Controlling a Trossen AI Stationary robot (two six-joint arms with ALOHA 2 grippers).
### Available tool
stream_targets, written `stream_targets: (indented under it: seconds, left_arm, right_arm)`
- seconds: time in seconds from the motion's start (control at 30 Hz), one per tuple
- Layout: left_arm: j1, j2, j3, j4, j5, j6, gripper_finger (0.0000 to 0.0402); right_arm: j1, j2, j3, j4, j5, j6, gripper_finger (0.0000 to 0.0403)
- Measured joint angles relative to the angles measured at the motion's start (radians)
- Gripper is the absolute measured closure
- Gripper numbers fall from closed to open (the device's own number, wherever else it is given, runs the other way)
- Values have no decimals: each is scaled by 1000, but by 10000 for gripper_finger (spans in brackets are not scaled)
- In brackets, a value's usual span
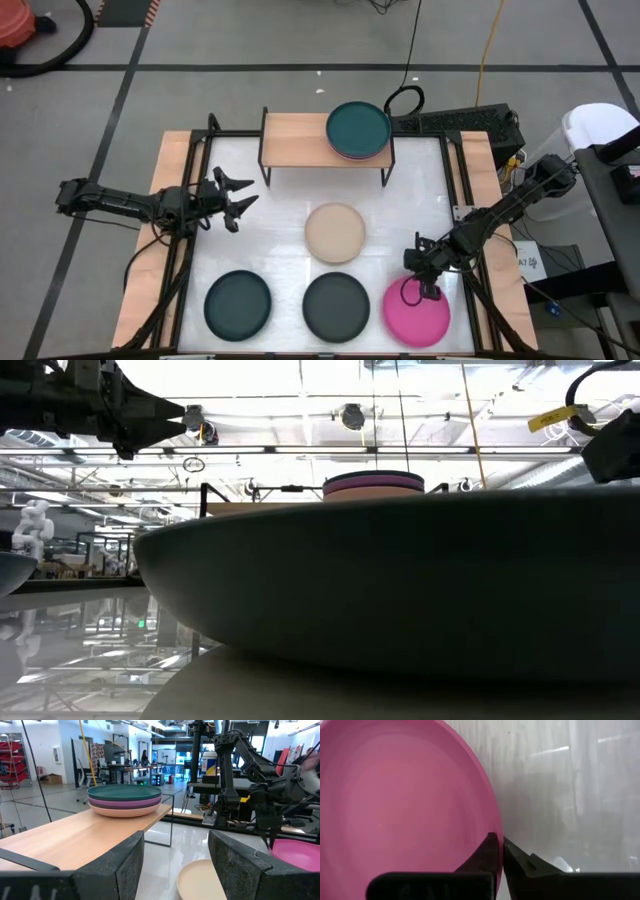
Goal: Place and stack plates onto a shelf
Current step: Put the pink plate on the shelf
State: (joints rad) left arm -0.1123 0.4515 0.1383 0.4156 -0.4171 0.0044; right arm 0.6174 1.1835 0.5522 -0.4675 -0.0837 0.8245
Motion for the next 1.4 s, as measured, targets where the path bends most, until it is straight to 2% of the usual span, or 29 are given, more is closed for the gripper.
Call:
stream_targets:
  seconds: [0.23, 0.47, 0.53, 0.7, 0.9, 1.03, 1.17, 1.3, 1.4]
  left_arm:
    - [0, 0, 0, 0, 0, -14, 176]
    - [0, 0, 0, 7, 0, -14, 176]
    - [0, 0, 0, 8, 0, -14, 176]
    - [0, 0, 0, 24, -1, -14, 176]
    - [0, -1, 0, 112, -1, -20, 176]
    - [0, -2, 0, 130, -1, -39, 176]
    - [0, -2, 0, 129, -2, -44, 176]
    - [0, -2, 0, 130, -7, -45, 176]
    - [0, -2, 0, 130, -21, -31, 176]
  right_arm:
    - [-27, 1, 91, -49, 18, -44, 402]
    - [-69, 1, 271, -182, 110, -98, 402]
    - [-83, 1, 323, -179, 157, -150, 402]
    - [-152, 1, 425, -105, 358, -267, 402]
    - [-317, 0, 471, 53, 479, -409, 402]
    - [-480, 6, 471, 238, 477, -505, 403]
    - [-661, 36, 471, 460, 458, -520, 403]
    - [-852, 103, 472, 690, 326, -515, 403]
    - [-983, 170, 472, 808, 224, -435, 403]
